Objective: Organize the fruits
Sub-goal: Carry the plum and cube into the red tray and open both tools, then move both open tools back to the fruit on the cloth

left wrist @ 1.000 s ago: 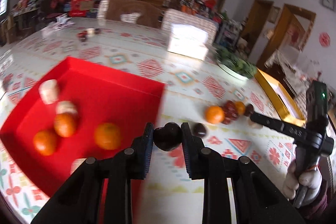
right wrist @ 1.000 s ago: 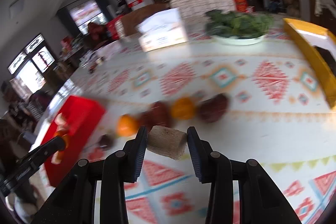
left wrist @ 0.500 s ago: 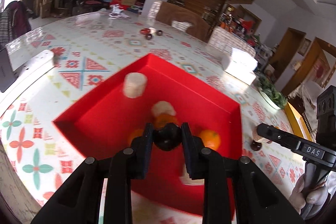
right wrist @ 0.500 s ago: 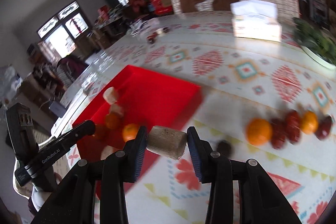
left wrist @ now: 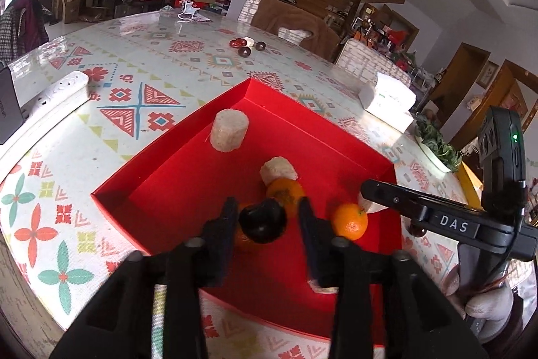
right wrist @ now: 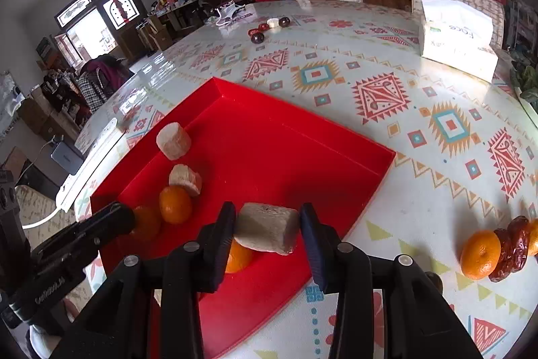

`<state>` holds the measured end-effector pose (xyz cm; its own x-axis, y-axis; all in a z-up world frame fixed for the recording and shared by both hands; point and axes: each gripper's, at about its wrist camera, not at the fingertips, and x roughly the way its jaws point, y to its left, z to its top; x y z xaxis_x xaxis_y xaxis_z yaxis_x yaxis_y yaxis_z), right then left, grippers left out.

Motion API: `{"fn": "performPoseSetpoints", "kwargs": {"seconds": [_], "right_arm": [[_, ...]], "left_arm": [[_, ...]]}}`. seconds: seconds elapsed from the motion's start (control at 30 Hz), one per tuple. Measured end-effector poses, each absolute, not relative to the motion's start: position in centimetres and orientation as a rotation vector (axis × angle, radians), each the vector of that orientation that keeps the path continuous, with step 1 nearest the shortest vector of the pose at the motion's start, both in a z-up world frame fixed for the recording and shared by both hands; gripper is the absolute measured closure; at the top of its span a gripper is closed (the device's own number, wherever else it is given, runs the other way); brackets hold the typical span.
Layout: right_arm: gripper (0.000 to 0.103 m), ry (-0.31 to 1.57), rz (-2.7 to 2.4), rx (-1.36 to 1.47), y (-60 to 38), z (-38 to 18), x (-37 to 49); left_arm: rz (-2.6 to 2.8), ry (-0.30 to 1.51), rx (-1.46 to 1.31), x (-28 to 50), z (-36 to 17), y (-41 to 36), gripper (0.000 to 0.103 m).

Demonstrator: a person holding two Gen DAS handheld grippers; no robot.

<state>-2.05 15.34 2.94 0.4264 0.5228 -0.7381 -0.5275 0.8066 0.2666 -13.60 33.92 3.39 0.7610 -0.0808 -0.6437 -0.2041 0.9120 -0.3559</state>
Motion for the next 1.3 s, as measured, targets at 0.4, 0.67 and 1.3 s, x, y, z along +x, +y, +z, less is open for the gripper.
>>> {"fn": "performPoseSetpoints", "kwargs": {"seconds": [0.4, 0.67, 1.3], "right_arm": [[0.036, 0.847, 0.608, 0.085, 10.9, 5.4, -3.1], [0.035, 0.839, 0.521, 0.123, 4.4, 5.1, -3.8], [0.034, 0.886, 0.310, 0.264, -9.9, 1.7, -3.0]], "left_arm": [[0.094, 0.674, -0.501, -14.9, 4.6, 34.6, 0.035], [0.080, 0.633, -0.478, -16.0, 6.8, 33.1, 0.033], [-0.084, 0.710, -0.340, -13.8, 6.4, 23.9, 0.027]]}}
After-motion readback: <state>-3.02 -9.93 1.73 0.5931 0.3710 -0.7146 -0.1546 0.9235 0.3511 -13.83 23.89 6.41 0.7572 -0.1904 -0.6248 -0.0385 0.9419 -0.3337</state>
